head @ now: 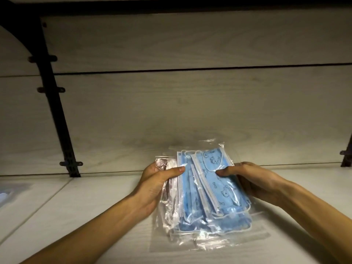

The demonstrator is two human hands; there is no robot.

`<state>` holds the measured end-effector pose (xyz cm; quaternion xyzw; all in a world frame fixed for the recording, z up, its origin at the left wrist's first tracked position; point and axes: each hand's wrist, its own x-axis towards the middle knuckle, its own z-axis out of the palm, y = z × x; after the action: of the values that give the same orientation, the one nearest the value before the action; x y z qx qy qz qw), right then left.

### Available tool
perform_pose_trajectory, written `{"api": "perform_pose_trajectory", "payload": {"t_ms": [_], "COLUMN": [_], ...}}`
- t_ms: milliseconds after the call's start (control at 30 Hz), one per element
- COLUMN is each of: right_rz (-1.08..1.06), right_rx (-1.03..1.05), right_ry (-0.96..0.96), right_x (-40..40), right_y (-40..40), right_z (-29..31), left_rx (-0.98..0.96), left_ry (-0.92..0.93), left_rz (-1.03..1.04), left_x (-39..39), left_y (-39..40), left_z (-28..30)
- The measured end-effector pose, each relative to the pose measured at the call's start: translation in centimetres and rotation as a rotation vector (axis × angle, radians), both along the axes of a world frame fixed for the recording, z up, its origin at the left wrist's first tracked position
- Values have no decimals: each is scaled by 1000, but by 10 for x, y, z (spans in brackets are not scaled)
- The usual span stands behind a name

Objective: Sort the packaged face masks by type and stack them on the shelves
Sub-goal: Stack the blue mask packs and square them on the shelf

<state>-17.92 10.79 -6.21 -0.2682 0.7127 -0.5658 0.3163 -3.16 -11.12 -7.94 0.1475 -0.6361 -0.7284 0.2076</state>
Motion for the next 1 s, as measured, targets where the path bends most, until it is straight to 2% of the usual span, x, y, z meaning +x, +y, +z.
{"api": "perform_pose_trajectory", "payload": {"t_ms": [67, 167, 533, 733, 800, 900, 1000], "right_rz": [-24, -83, 40, -73, -139, -235, -192], "right_rx": [-28, -98, -108, -113, -141, -196, -218], "right_ry": [-20, -21, -96, 34, -20, -117, -169], "right_x": [2, -2, -7, -17, -19, -20, -18], "right_y": [0, 1, 5, 7, 8, 8, 4], "right_z": [0, 0, 2, -4, -3, -1, -4], "left_rx": [41, 50, 54, 29, 93, 295, 370], "left_ry": [-22, -30, -58, -36, -8, 75, 145], "left_rz": [-13, -141, -51, -76, -69, -86, -116], "left_x": [-1, 2, 4, -2, -2, 0, 2], "left_y": [-1, 1, -3, -10, -13, -19, -24], "left_z": [0, 3, 2, 1, 4, 10, 15]}}
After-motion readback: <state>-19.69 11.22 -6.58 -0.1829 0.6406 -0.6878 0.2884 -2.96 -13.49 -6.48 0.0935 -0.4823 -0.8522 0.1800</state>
